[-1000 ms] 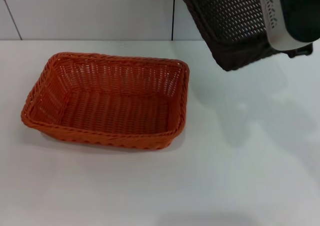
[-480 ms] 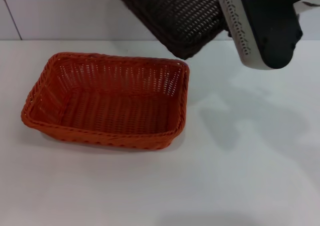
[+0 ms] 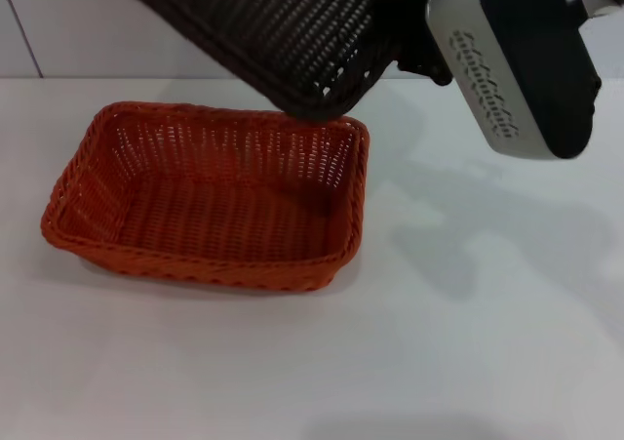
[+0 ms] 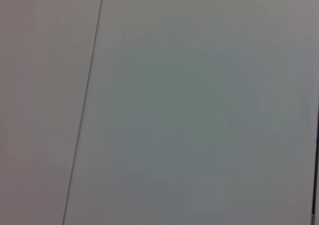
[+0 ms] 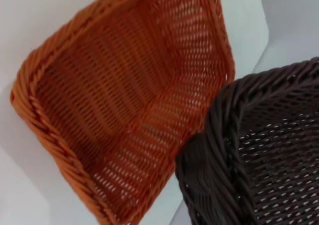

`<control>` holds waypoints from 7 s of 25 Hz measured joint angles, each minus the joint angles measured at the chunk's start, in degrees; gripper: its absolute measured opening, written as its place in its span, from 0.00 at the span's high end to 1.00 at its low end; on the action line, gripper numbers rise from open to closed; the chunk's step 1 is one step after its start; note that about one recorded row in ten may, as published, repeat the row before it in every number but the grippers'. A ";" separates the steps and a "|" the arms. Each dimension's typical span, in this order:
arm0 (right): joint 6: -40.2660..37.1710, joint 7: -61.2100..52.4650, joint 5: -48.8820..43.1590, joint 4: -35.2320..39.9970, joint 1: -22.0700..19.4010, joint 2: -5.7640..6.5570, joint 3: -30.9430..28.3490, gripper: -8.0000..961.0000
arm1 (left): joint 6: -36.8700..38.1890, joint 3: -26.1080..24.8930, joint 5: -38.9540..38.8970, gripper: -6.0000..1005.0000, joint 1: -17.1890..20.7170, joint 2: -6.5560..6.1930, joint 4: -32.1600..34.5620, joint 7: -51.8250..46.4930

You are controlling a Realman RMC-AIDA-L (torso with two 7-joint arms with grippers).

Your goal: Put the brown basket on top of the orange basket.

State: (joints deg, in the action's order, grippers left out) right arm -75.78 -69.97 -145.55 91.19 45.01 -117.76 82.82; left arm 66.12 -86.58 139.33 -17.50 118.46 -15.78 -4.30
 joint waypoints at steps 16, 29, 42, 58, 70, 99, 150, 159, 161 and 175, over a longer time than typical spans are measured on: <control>5.55 23.72 17.47 -4.39 -9.44 -1.06 -1.39 0.86 | 1.56 -1.63 -0.02 0.26 2.43 0.11 -0.40 -0.91; 0.45 24.92 19.01 -7.73 -8.63 -0.84 -3.16 0.86 | 0.93 -1.66 -0.02 0.26 2.72 0.21 0.14 -0.97; 0.74 32.85 20.37 -12.01 -7.44 -0.73 -5.57 0.86 | -0.16 -1.66 -0.78 0.26 2.81 0.18 0.23 -0.94; 1.28 36.10 20.17 -18.10 -5.98 -0.90 -5.34 0.86 | -0.73 -1.73 -0.83 0.26 2.81 0.15 1.03 -0.97; 3.00 36.22 19.90 -21.01 -4.99 -0.98 -4.31 0.86 | -1.88 -2.13 -0.82 0.26 2.60 -0.07 1.12 -0.49; 7.23 40.45 22.94 -25.83 -4.86 -1.18 -3.64 0.80 | -4.09 -4.12 -1.63 0.26 1.64 0.03 1.98 -0.94; 19.74 40.15 24.60 -13.05 -21.67 -1.37 6.53 0.35 | -6.78 -6.38 -1.16 0.26 0.31 -0.49 2.64 -0.84; 17.93 39.98 24.77 -11.00 -23.00 -1.27 5.73 0.34 | -7.02 -6.25 -1.17 0.26 -0.26 -0.34 3.15 -0.95; 17.83 39.98 24.79 -9.89 -24.01 -1.27 5.88 0.34 | -7.04 -6.23 -1.17 0.26 -0.36 -0.34 3.15 -0.96; 22.80 40.53 38.51 -0.14 -34.11 -1.36 2.83 0.32 | -6.79 -5.32 -0.91 0.26 -0.49 -0.43 2.62 -0.54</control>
State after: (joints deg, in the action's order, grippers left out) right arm -52.97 -29.44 -107.04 91.05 10.90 -119.12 85.64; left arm 59.33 -91.90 138.42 -17.99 118.04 -13.16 -4.84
